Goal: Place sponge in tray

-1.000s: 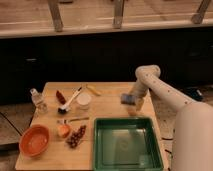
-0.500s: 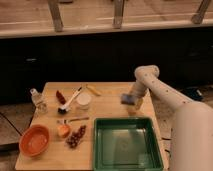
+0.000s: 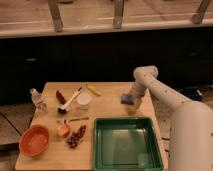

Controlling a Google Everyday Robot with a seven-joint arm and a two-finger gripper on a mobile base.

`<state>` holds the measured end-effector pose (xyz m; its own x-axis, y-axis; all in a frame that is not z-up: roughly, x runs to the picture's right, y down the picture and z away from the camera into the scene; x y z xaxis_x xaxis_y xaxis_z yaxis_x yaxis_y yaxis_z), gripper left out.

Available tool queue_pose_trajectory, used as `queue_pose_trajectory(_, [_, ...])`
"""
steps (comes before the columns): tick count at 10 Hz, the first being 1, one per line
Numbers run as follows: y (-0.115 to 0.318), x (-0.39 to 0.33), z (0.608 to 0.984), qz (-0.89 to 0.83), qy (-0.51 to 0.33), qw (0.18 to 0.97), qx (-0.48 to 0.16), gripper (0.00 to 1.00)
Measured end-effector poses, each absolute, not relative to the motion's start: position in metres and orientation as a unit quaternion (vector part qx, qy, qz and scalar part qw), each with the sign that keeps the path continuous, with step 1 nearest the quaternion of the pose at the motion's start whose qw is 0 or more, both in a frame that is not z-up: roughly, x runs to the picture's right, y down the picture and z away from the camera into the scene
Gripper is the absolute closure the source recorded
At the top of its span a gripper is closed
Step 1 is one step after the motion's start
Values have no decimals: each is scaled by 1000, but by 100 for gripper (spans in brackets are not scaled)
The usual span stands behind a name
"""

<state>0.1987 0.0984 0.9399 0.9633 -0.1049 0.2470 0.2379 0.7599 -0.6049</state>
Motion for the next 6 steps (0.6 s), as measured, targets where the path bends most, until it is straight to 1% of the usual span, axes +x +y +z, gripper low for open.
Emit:
queue_pose_trajectory(2, [99,198,940,-92,-100,933,-334,36])
queue_pose_trajectory(3, [99,198,940,-92,-100,933,-334,38])
queue_pose_trajectory(4, [99,197,940,-93,-100,933,-335,41])
queue_pose_trajectory(6, [98,197,940,-93,-100,933,-334,42])
